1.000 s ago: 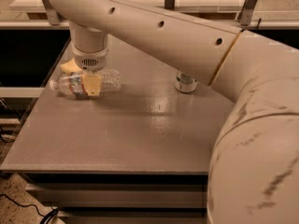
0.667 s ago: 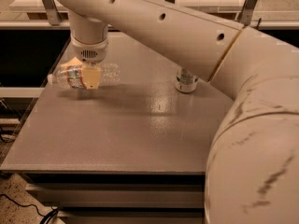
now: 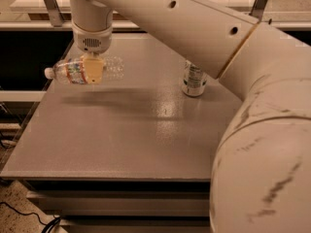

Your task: Pick water bottle

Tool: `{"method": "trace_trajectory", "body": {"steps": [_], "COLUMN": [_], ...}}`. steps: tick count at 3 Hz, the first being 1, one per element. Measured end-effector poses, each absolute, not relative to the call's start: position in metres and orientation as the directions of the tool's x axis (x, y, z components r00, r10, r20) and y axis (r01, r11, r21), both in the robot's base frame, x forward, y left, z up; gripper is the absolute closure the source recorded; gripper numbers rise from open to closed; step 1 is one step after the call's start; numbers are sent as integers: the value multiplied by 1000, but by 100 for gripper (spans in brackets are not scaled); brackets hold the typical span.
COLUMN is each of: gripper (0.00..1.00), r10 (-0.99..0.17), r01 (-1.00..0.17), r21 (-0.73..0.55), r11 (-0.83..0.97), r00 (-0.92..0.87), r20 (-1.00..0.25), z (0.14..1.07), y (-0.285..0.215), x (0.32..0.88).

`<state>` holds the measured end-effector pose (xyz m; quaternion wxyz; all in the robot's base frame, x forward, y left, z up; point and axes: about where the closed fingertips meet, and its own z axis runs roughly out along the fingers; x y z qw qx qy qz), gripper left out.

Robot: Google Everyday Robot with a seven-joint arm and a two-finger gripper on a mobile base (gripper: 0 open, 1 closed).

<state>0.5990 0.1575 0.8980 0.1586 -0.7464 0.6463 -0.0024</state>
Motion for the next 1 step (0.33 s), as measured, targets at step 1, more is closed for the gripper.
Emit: {"method": "trace_trajectory", "body": {"steps": [1], "gripper": [100], "r10": [-964], "r01": [-962], "r21": [-244], "r11": [-120], "r00": [172], "r20": [-204], "z": [906], "y": [157], "x": [599]}}
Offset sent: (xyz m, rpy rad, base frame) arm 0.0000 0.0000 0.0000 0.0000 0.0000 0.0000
